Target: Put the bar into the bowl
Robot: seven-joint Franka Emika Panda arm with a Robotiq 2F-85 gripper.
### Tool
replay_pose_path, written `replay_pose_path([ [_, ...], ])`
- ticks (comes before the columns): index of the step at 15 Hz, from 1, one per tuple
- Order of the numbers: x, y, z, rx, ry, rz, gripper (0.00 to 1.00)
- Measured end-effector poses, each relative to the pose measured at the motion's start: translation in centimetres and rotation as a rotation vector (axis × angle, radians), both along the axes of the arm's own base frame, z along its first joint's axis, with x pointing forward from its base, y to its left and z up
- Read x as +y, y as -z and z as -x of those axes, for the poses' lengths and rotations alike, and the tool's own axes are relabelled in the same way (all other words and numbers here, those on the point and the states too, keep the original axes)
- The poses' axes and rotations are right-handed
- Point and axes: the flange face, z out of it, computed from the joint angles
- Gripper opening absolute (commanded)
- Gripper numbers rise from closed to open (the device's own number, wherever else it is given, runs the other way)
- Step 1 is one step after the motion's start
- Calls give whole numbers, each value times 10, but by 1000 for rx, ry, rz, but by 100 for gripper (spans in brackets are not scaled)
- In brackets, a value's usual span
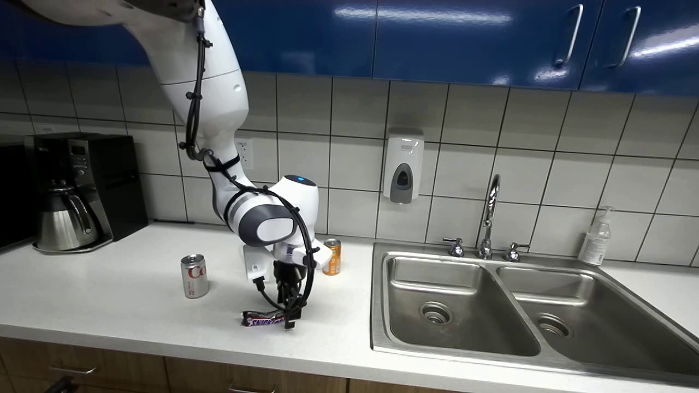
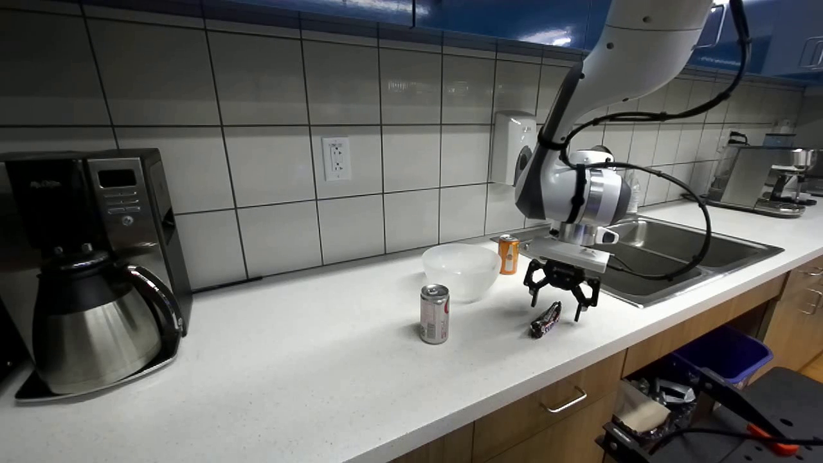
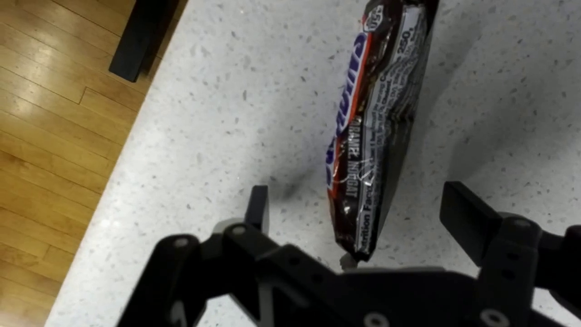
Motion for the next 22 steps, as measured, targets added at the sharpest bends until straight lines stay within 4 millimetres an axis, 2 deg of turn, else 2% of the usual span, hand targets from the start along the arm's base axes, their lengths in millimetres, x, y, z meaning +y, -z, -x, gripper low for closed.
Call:
replay_pose_path([
  [4,-1,2,-1,1,1,0,33],
  [7,-5,3,0,5,6,-1,14],
  [12,-9,2,2,16,13,-12,8],
  [17,-9,-3,-1,2,11,-13,7],
  [19,-7,-22,-9,-39,3,-7,7],
  [22,0,-65,-13,-118,-23,4,7],
])
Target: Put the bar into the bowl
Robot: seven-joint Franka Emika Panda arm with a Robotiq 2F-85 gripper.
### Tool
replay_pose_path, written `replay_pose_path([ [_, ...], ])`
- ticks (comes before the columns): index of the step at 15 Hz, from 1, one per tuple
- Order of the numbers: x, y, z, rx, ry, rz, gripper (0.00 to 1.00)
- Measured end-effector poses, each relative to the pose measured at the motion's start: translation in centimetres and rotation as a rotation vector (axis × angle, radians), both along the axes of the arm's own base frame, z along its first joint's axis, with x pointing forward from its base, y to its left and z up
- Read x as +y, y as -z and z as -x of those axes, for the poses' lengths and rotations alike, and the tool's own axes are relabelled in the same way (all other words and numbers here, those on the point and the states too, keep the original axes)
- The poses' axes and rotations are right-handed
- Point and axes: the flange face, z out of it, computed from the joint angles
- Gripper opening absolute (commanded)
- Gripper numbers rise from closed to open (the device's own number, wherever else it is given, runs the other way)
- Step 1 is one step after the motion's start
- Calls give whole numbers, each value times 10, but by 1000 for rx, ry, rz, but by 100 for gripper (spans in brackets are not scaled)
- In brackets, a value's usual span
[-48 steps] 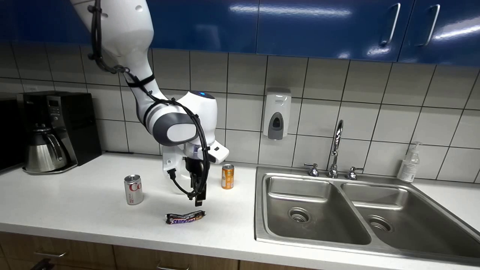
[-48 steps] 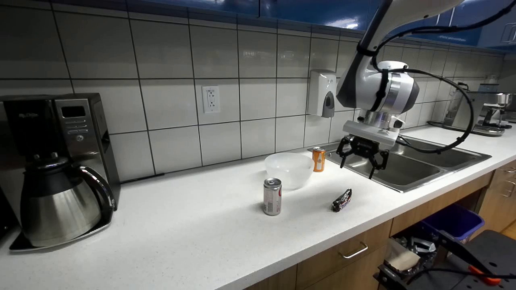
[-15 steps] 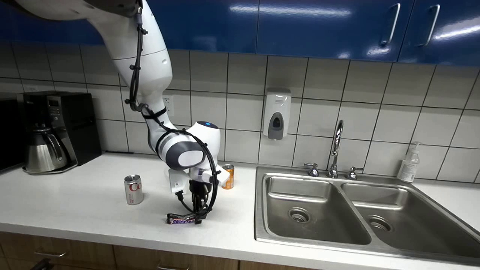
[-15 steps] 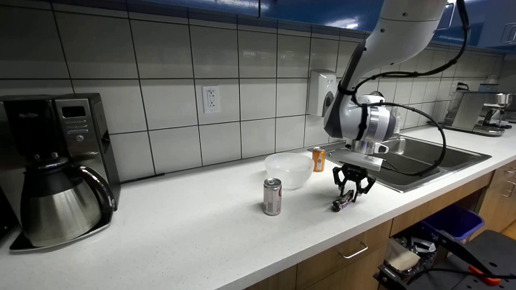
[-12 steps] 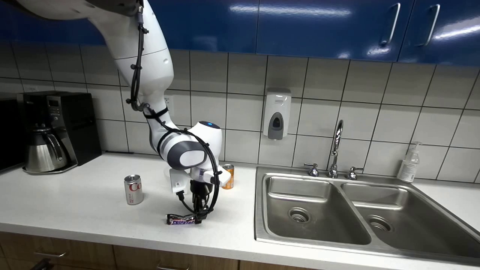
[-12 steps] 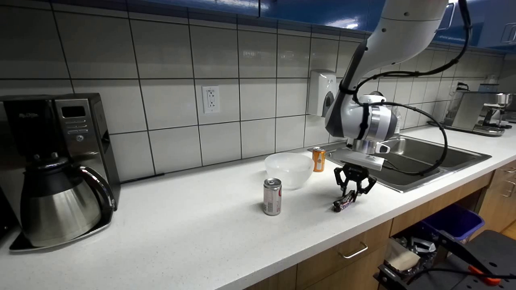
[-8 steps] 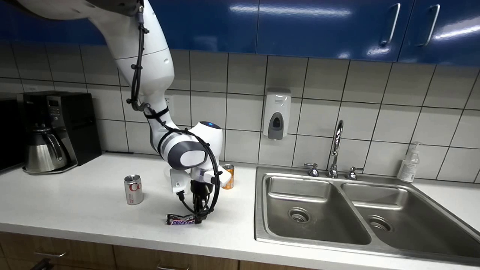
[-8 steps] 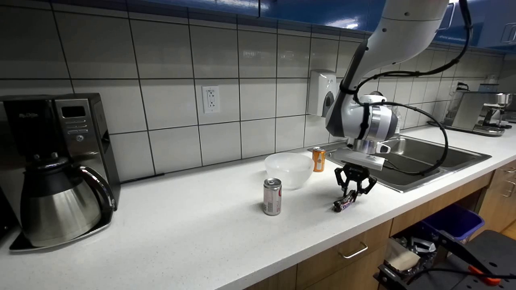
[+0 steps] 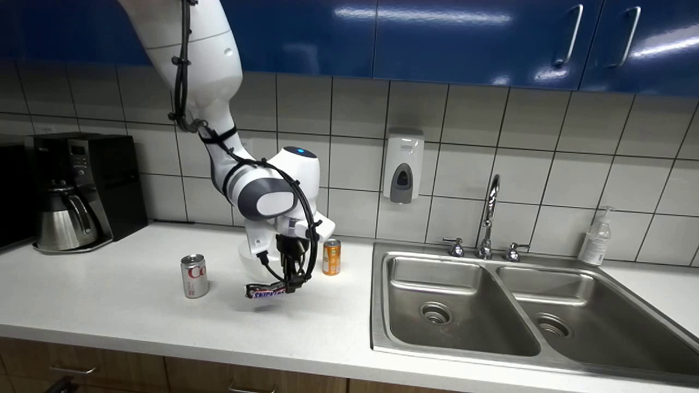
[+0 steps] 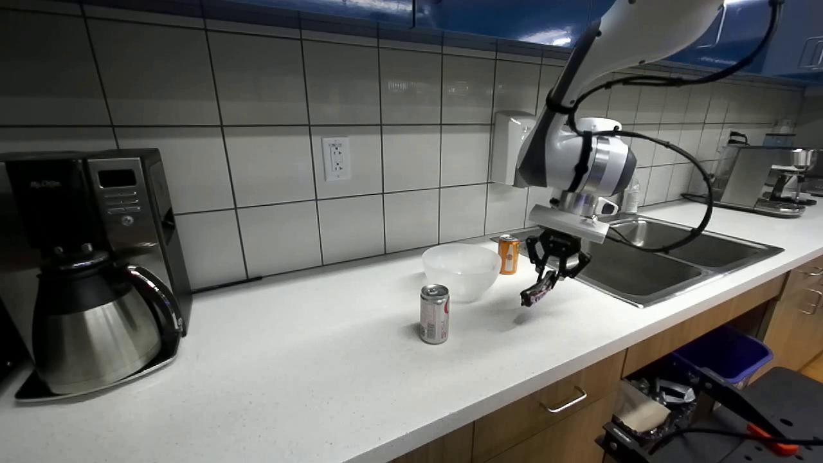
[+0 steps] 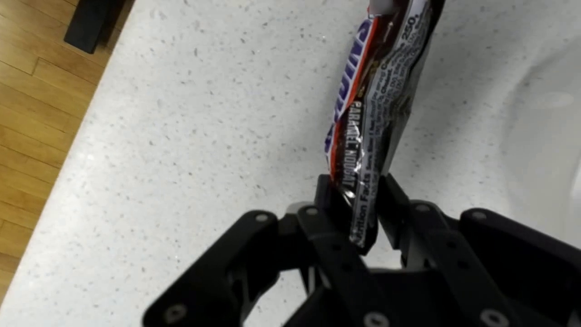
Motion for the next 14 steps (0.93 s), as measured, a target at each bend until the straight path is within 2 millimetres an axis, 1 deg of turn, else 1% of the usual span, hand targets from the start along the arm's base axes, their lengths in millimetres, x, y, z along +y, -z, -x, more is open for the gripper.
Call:
replay_pose_path([
  [2,7,-28,3,-50,-23,7,7],
  [4,13,-52,8,-91,-44,9,7],
  [7,22,-81,18,-154,-79,12,7],
  [10,29,-107,22,-218,-118,31,7],
  [14,32,-131,17,-283,-160,56,7],
])
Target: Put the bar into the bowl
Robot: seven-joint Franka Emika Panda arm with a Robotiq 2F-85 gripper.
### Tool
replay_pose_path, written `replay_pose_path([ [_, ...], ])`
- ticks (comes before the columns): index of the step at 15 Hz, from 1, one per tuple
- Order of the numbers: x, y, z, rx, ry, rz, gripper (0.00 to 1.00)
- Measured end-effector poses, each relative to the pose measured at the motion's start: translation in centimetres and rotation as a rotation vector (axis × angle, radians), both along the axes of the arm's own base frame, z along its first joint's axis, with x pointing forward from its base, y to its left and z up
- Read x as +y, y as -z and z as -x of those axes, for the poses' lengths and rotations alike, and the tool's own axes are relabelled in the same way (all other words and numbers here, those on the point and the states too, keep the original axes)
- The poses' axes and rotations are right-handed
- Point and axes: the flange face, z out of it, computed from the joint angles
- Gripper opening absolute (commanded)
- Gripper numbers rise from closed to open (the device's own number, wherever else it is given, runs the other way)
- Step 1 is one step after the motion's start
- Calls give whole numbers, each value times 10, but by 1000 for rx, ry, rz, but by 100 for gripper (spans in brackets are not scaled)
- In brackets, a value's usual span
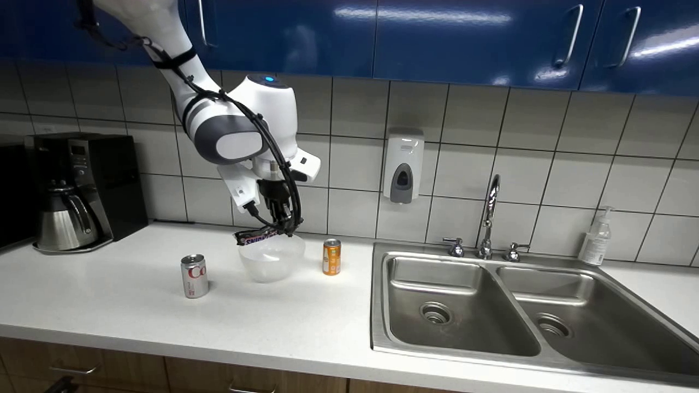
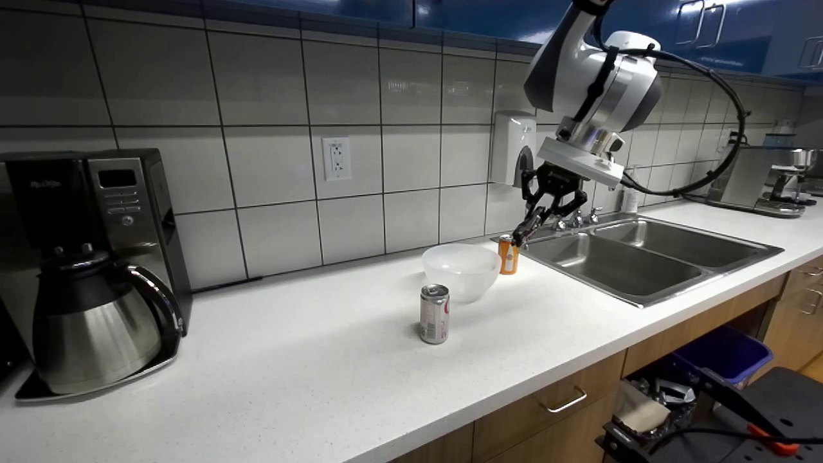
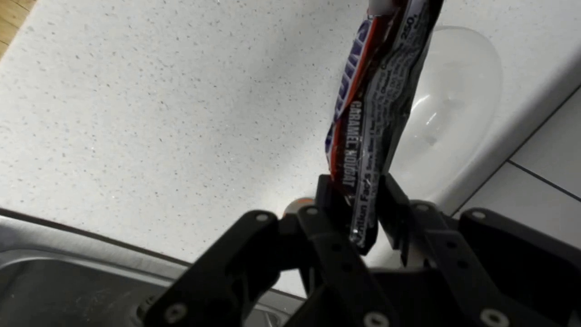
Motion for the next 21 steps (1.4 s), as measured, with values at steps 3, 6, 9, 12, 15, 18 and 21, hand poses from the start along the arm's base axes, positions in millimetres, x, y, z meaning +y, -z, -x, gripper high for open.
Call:
replay_pose_path([
  [3,0,-11,-8,-34,-22,11,7],
  [6,-3,-20,-19,-60,-35,19,7],
  [9,-4,-21,-32,-71,-52,21,7],
  [12,-2,-12,-48,-57,-84,5,7],
  [15,1,0,-64,-25,-136,-32,7],
  [18,1,13,-79,10,-177,-77,7],
  [21,-4,26,-94,38,-195,-113,7],
])
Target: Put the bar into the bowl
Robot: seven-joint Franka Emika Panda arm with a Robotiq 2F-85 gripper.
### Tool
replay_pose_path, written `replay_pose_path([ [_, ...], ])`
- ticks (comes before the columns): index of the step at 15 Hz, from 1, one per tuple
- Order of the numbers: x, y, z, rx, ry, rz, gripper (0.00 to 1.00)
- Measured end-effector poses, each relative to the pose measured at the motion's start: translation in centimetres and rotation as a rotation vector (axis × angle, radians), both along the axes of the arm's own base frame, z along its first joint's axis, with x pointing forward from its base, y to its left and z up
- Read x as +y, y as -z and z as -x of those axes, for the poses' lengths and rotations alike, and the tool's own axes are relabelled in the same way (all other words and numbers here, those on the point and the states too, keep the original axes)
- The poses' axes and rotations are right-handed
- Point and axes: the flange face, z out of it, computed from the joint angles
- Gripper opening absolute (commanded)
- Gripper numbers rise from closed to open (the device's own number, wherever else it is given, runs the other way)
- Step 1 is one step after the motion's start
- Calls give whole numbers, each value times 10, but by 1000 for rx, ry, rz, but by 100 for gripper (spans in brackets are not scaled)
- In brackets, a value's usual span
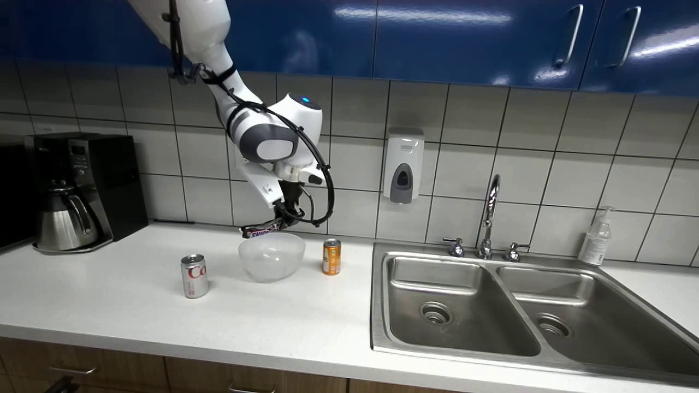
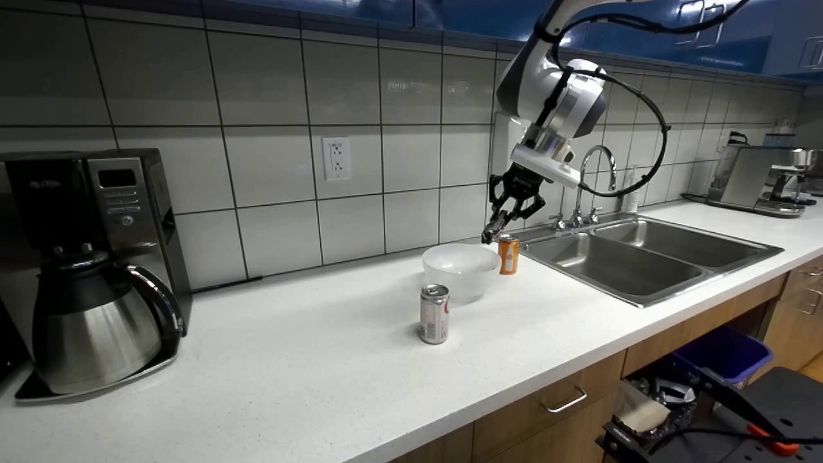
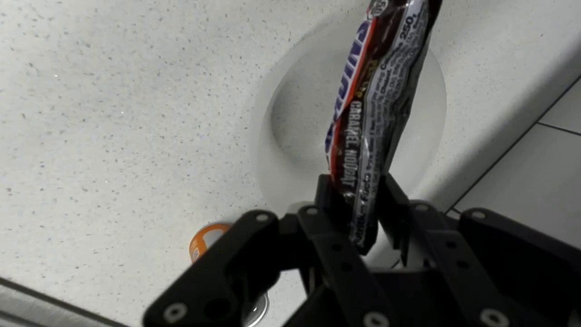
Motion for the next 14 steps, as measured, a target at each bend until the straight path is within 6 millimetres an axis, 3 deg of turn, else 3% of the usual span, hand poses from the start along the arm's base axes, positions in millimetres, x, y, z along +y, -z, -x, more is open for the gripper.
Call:
replay_pose_path([
  [7,-12,32,-29,21,-10,-16,7],
  [14,-10,53,-50,15,-31,-18,7],
])
